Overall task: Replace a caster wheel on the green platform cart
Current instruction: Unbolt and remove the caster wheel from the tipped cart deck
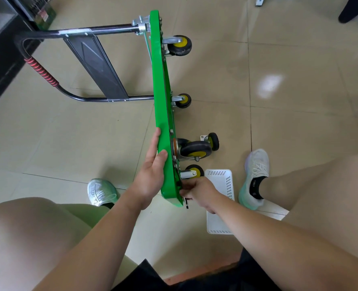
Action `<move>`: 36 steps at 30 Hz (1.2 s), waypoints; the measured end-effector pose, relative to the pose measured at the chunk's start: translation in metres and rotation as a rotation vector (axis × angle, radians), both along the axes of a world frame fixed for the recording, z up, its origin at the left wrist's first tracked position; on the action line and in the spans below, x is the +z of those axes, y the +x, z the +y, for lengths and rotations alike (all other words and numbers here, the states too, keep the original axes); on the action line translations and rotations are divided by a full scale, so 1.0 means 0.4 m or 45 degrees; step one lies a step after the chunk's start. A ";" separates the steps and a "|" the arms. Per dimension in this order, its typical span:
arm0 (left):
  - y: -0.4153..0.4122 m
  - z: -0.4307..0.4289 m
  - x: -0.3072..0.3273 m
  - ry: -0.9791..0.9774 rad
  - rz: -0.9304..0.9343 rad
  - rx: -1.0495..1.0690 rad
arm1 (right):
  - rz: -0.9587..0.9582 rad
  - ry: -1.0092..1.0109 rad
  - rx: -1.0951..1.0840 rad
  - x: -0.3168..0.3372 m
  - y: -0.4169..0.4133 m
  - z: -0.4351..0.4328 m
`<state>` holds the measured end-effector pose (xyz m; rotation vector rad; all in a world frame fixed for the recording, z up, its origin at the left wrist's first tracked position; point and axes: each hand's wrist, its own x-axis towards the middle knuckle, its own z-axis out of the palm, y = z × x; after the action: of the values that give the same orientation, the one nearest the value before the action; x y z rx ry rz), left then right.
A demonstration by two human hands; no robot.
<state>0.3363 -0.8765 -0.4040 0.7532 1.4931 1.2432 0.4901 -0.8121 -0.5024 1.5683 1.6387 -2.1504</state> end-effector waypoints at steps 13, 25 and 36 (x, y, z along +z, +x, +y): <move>0.007 0.001 0.006 0.007 -0.001 0.008 | -0.055 0.008 0.133 0.131 0.085 -0.001; 0.008 -0.001 0.002 0.023 0.036 0.052 | 0.140 -0.266 -0.057 0.189 0.040 -0.025; 0.006 0.000 -0.003 0.036 0.021 0.031 | 0.000 -0.123 -0.131 0.101 0.020 -0.045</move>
<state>0.3387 -0.8767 -0.4053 0.7678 1.5047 1.2818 0.4982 -0.8301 -0.4620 1.6595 1.4606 -2.2411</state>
